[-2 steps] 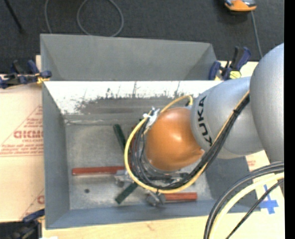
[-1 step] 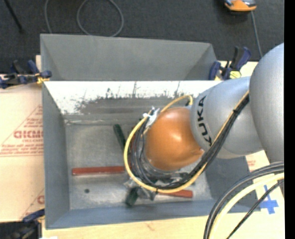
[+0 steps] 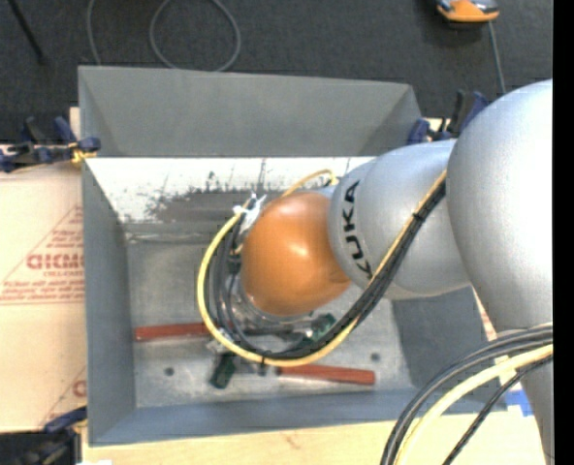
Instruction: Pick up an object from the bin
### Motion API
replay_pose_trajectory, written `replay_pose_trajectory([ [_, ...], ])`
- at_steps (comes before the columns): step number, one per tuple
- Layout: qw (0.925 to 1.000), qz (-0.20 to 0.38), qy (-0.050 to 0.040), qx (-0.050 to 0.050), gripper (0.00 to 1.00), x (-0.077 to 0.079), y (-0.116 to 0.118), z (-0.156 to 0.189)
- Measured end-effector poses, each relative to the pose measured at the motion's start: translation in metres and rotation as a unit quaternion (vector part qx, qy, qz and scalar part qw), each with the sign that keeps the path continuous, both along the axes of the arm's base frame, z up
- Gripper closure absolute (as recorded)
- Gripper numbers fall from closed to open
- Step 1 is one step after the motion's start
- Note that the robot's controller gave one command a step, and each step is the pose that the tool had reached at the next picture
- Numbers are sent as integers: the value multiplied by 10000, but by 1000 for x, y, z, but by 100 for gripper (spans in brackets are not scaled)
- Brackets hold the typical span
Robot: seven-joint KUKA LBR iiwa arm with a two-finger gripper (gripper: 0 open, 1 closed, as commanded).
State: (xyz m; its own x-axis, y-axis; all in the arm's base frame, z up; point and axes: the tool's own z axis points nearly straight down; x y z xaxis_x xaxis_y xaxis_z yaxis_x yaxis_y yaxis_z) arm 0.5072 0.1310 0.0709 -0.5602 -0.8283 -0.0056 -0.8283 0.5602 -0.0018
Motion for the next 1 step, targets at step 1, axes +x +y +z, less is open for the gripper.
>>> replay_pose_trajectory([
  [1, 9999, 116, -6, -4, 100, -1, 14, 35],
])
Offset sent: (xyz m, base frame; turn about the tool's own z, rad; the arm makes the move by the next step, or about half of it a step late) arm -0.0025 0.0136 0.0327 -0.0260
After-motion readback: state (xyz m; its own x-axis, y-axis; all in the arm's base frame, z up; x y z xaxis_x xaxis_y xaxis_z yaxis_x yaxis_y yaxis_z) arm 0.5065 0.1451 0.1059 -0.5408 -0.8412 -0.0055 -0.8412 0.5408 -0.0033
